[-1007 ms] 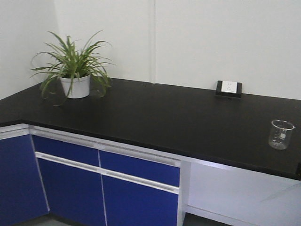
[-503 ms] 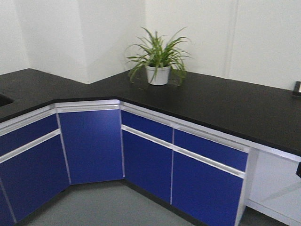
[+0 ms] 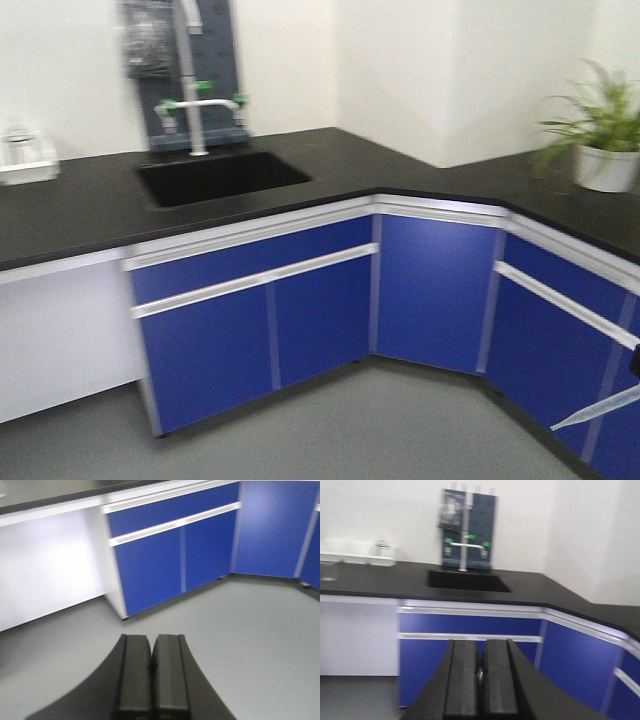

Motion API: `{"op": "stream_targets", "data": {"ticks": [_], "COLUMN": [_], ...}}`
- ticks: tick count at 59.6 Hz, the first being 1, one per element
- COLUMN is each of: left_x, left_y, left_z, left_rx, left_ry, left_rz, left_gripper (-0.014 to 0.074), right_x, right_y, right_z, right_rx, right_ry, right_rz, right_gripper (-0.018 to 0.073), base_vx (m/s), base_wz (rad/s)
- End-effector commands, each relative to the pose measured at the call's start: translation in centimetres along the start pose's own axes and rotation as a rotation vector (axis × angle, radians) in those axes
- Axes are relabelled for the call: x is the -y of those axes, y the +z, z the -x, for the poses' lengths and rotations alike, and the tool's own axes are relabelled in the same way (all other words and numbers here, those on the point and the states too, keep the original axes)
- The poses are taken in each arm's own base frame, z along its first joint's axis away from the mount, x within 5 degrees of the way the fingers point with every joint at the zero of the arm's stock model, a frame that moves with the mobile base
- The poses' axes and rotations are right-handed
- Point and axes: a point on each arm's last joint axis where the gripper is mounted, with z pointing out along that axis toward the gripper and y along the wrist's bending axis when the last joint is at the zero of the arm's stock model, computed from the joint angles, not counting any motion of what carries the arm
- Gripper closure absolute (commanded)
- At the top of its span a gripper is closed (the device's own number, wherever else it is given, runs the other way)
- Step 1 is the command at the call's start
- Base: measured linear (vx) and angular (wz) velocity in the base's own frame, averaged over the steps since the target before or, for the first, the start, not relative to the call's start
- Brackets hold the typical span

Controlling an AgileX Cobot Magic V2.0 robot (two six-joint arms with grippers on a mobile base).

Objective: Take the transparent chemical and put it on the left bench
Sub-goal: 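Hold the beaker in the right gripper while the base drives to the tray bench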

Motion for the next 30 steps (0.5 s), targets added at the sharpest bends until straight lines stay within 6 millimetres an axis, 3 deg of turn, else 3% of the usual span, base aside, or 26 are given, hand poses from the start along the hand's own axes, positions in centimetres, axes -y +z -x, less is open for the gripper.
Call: {"op": "stream_targets", "data": {"ticks": [1,30], "left_x": [-0.01,-0.01], "left_y": [-0.13,-0.13], "left_z": [0.28,0.28], "left_rx": [0.081,0.081], "left_ry": [-0.009,-0.009], "left_rz": [0.002,0.002], "left_gripper": [0.06,0.06], "right_x": [0.55,0.55], "right_y": [-0.14,-0.14], "right_z": [1.26,1.26], "right_rx": [0.056,0.057], "right_ry": [-0.008,-0.008], "right_rz": [-0.049,-0.049], "right_gripper": [0.0564,0.0564], "base_vx": [-0.16,-0.07], "base_wz": [0.86,0.77]}}
